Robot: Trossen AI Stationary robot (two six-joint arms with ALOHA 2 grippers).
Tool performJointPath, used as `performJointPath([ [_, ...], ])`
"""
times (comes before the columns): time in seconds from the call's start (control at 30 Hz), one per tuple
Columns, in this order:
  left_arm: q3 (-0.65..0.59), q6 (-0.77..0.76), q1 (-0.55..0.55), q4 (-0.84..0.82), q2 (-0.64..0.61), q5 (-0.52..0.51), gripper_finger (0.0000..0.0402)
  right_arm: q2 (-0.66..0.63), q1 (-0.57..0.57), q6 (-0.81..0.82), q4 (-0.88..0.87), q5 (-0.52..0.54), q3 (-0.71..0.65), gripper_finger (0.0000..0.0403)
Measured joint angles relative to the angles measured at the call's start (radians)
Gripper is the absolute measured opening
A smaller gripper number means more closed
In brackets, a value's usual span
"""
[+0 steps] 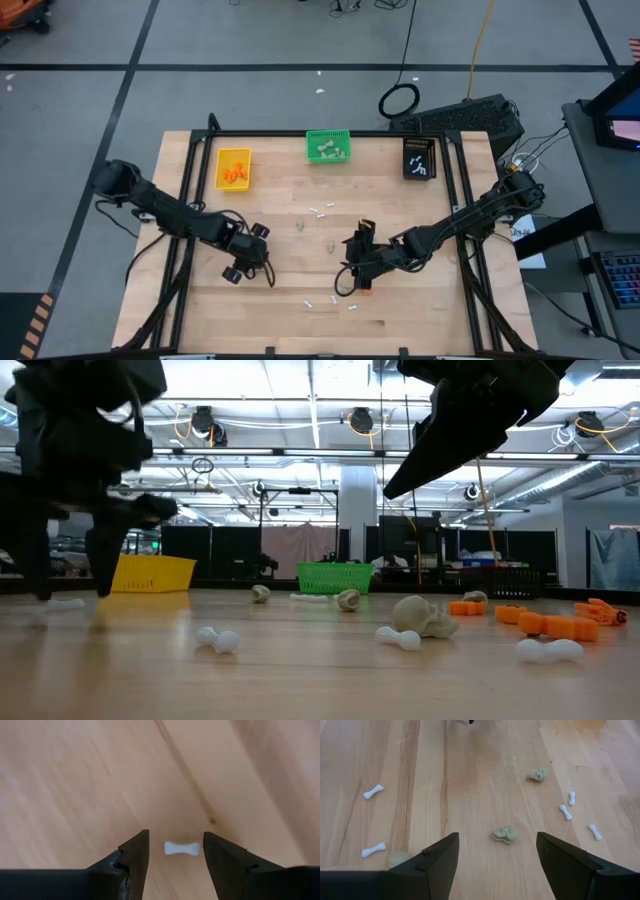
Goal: Sort Halloween decoration
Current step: Put the white bone toy into the black bin
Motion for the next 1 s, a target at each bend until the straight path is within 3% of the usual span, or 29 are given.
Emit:
performJointPath([
  [0.2, 0.055, -0.023, 0.000, -0.087, 0.077, -0.015, 0.0183, 0.000, 0.000, 0.002, 0.000, 0.000, 0.000, 0.0251],
  [0.57, 0.103, -0.050, -0.002, -0.185, 0.082, -0.032, 0.0183, 0.000, 0.000, 0.003, -0.002, 0.000, 0.000, 0.0251],
  [1.0, 0.106, -0.104, -0.011, -0.146, 0.094, -0.022, 0.0183, 0.000, 0.000, 0.003, -0.001, 0.000, 0.000, 0.0251],
])
